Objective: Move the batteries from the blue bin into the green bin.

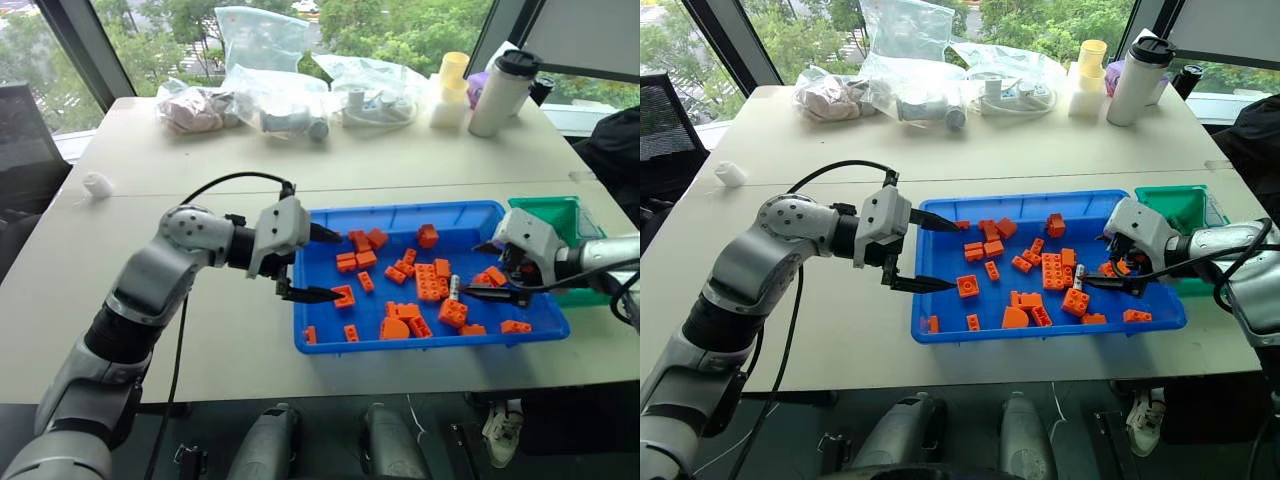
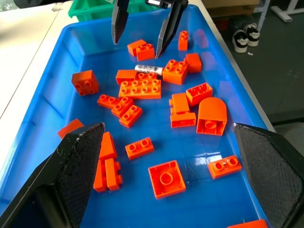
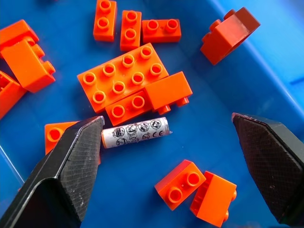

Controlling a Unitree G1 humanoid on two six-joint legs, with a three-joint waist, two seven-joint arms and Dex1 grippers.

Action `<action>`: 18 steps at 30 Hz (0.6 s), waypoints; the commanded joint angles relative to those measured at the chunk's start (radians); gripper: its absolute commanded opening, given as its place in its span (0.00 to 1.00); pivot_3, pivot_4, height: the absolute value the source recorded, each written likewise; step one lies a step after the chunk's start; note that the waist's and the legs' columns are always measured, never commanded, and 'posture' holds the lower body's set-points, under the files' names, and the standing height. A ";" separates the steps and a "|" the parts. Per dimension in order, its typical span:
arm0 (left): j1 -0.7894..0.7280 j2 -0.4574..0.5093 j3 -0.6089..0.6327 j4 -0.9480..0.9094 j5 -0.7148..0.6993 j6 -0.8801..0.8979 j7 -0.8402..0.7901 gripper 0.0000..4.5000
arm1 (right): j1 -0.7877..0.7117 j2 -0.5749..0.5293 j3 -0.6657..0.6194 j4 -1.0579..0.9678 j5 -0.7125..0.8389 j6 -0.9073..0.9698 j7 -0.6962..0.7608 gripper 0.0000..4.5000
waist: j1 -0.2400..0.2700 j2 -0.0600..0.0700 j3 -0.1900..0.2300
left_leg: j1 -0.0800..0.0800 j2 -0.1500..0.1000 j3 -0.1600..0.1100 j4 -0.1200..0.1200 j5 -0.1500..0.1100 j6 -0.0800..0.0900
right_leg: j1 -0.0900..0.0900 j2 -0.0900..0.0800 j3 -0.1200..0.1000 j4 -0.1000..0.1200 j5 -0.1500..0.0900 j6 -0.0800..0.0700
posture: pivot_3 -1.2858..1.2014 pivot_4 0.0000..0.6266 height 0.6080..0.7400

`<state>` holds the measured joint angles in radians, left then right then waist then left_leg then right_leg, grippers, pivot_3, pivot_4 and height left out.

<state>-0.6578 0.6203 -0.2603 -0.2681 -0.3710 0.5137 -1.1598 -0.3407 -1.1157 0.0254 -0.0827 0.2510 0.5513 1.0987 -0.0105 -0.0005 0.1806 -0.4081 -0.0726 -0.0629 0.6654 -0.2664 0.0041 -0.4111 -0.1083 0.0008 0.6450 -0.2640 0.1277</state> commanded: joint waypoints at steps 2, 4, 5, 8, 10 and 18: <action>0.013 0.004 0.019 -0.050 -0.013 0.016 0.022 1.00 | -0.043 0.007 0.038 0.056 -0.067 -0.076 0.012 0.99 | 0.000 0.000 0.000 | 0.000 0.000 0.000 0.000 0.000 0.000 | 0.000 0.000 0.000 0.000 0.000 0.000 | 0.52 0.24 1.00; 0.014 0.005 0.020 -0.053 -0.015 0.020 0.025 1.00 | -0.053 0.007 0.057 0.080 -0.093 -0.102 0.018 0.99 | 0.001 0.000 0.000 | 0.000 0.000 0.000 0.000 0.001 -0.002 | 0.000 0.000 0.000 0.000 0.000 0.000 | 0.52 0.24 1.00; 0.014 0.005 0.020 -0.053 -0.015 0.021 0.026 1.00 | -0.053 0.008 0.063 0.084 -0.097 -0.109 0.026 0.99 | 0.002 0.000 0.000 | 0.000 0.000 0.000 0.000 0.001 -0.002 | 0.000 0.000 0.000 0.000 0.000 0.000 | 0.52 0.24 1.00; 0.014 0.004 0.018 -0.054 -0.017 0.023 0.030 1.00 | -0.045 0.014 0.065 0.068 -0.085 -0.100 0.048 0.99 | 0.001 0.000 0.000 | 0.000 0.000 0.000 0.000 0.001 -0.002 | 0.000 0.000 0.000 0.000 0.000 0.000 | 0.52 0.24 1.00; 0.013 0.002 0.015 -0.053 -0.017 0.022 0.032 1.00 | -0.032 0.013 0.065 0.043 -0.077 -0.092 0.065 0.99 | 0.001 0.000 0.000 | 0.000 0.000 0.000 0.000 0.001 -0.002 | 0.000 0.000 0.000 0.000 0.000 0.000 | 0.52 0.24 1.00; 0.000 -0.010 0.005 -0.033 -0.009 0.009 0.030 1.00 | -0.013 0.040 0.065 0.008 -0.057 -0.059 0.084 0.99 | 0.002 0.000 0.000 | 0.000 0.000 0.000 0.000 0.001 -0.001 | 0.000 0.000 0.000 0.000 0.000 0.000 | 0.52 0.24 1.00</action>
<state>-0.6396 0.6121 -0.2609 -0.2867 -0.3807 0.5363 -1.1293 -0.3502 -1.0746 0.1042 -0.0590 0.1973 0.4964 1.1850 -0.0089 -0.0005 0.1806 -0.4081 -0.0728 -0.0630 0.6654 -0.2656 0.0026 -0.4111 -0.1085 0.0008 0.6450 -0.2640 0.1277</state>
